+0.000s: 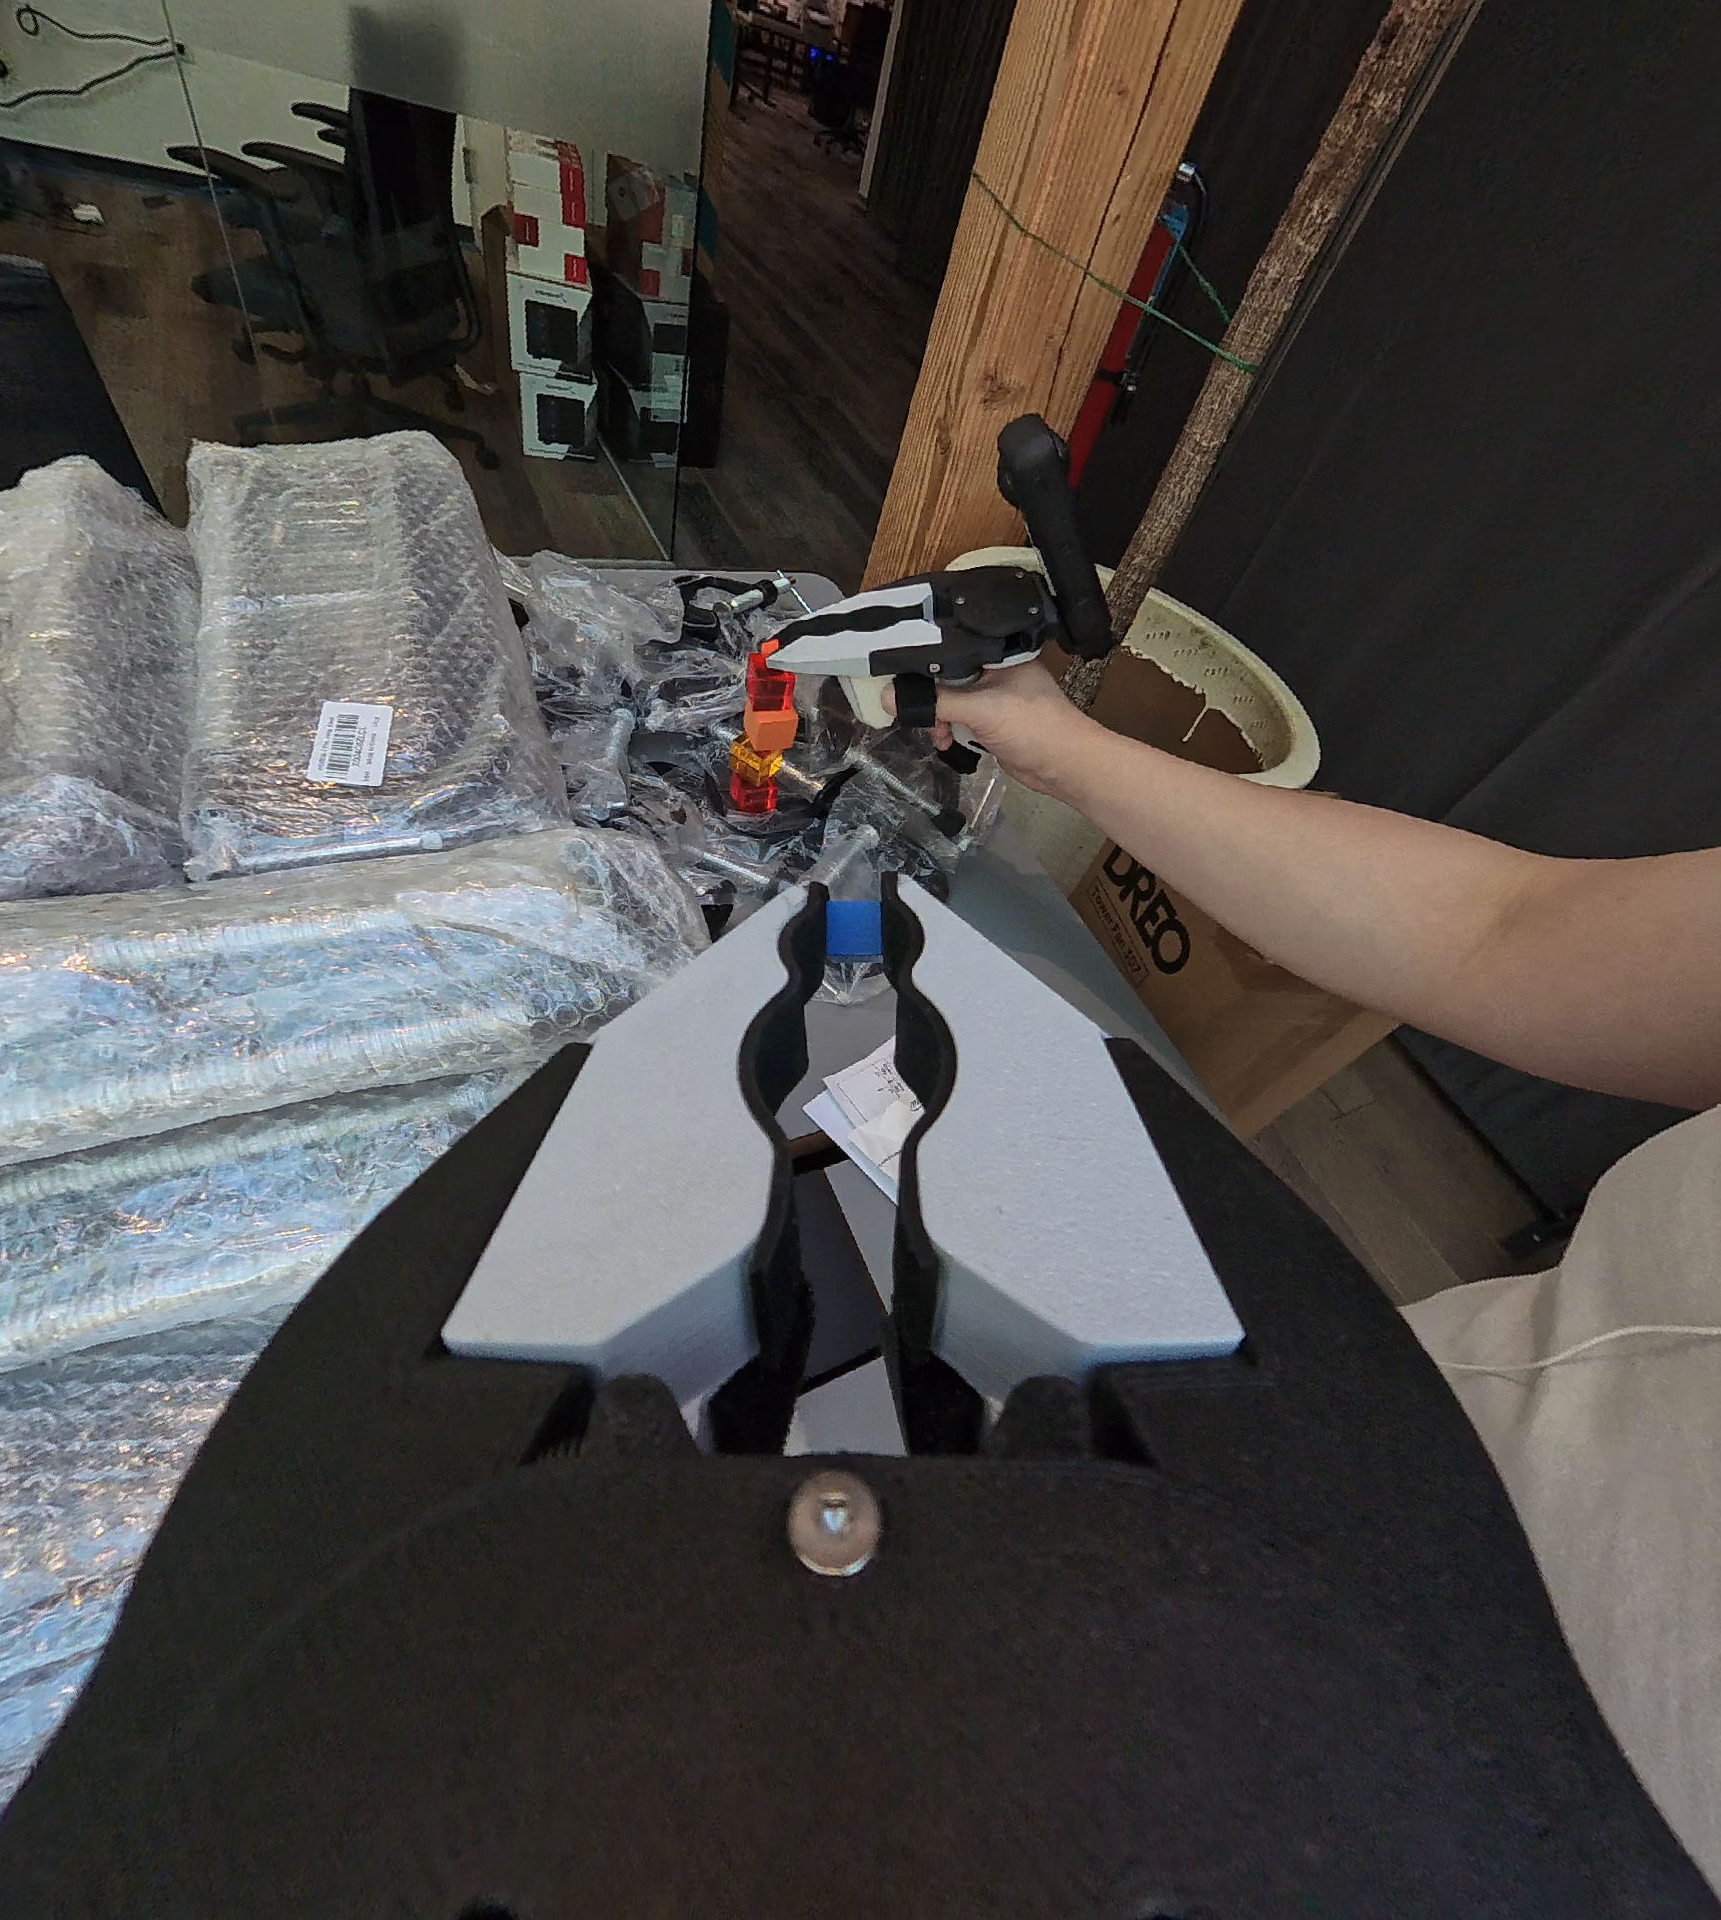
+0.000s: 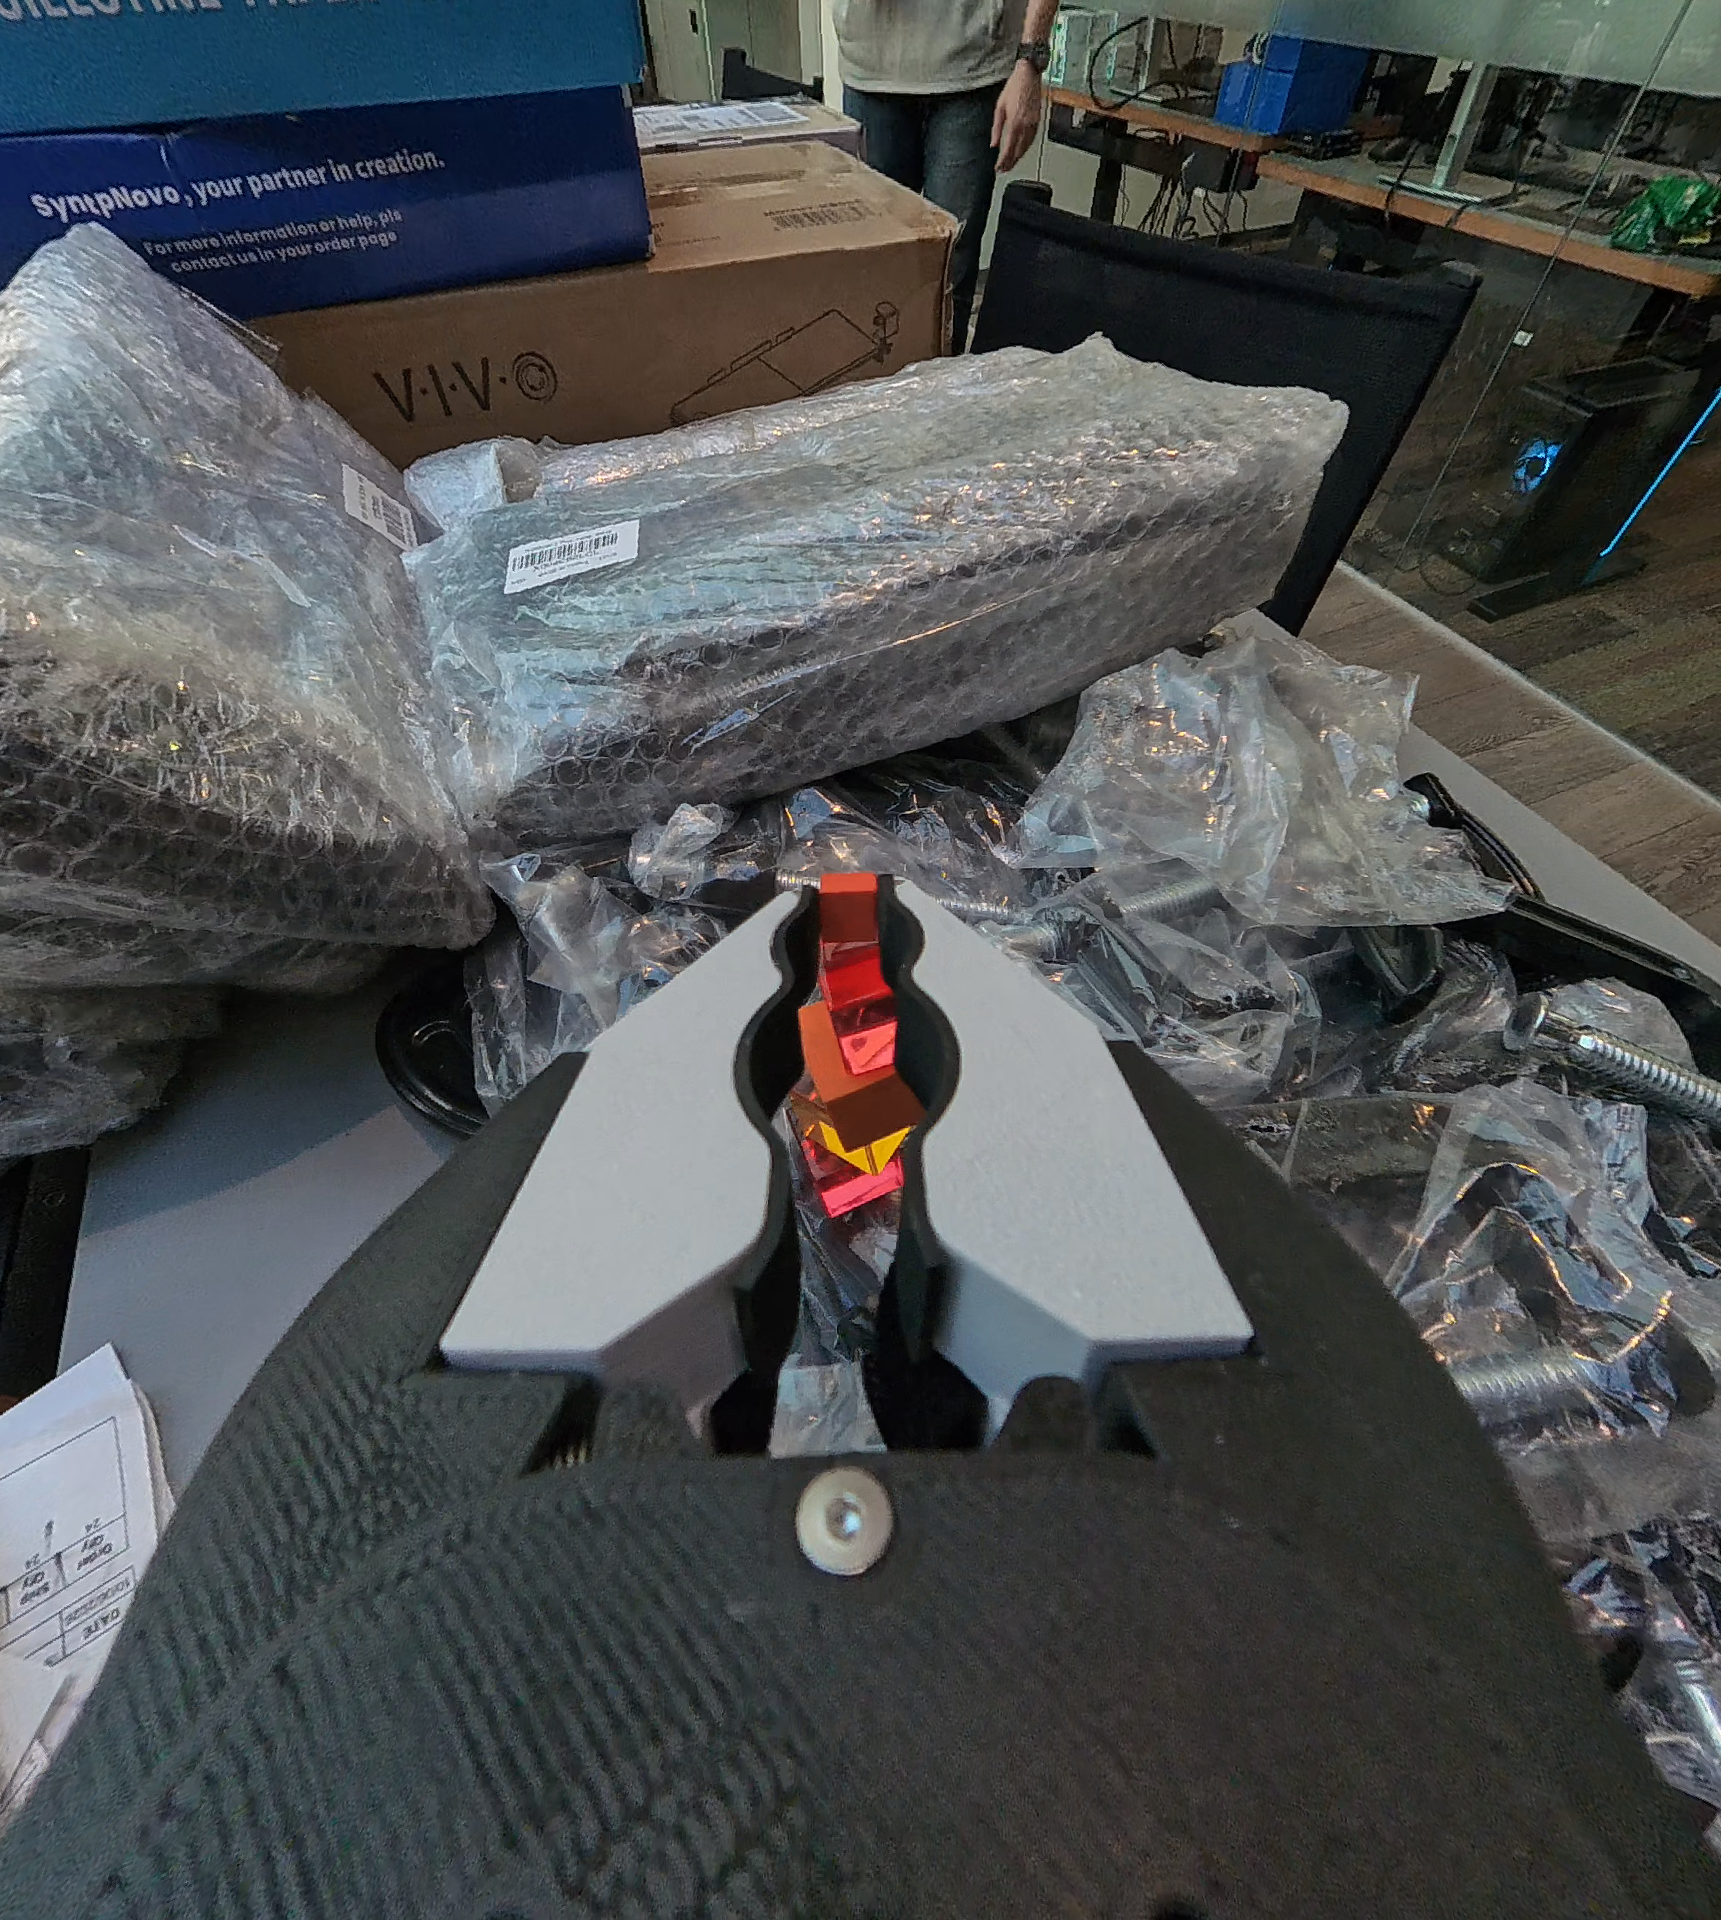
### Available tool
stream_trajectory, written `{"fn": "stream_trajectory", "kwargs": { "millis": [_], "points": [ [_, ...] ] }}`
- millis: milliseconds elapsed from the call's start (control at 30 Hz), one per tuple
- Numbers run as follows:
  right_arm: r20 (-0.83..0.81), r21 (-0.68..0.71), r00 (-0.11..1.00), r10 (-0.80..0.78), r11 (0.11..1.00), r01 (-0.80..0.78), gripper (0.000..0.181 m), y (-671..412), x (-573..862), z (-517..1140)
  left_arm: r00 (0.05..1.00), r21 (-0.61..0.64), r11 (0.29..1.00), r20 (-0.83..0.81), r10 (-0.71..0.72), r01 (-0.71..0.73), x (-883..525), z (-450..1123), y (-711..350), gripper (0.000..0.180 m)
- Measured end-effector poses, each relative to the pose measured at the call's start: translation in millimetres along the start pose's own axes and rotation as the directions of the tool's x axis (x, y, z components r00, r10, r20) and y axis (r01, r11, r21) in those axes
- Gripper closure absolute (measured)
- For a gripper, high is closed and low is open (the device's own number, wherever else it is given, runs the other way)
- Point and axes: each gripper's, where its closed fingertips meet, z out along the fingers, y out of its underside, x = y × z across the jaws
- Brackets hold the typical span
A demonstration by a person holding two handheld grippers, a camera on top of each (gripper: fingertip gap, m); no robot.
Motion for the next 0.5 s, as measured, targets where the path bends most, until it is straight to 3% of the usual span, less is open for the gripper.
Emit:
{"fn": "stream_trajectory", "kwargs": {
  "millis": [267,500],
  "points": [
    [-0.016,-0.001,1.0,0.004,1.0,-0.004,0.171,2.5,4.0,-0.1,1.0,-0.012,1.0,-0.029,0.001,-0.002,2.2,3.2,2.0,0.171],
    [-0.026,0.0,1.0,-0.005,1.0,0.005,0.155,1.0,6.5,-6.1,0.999,-0.025,1.0,-0.034,0.013,-0.014,3.4,4.9,1.8,0.171]
  ]
}}
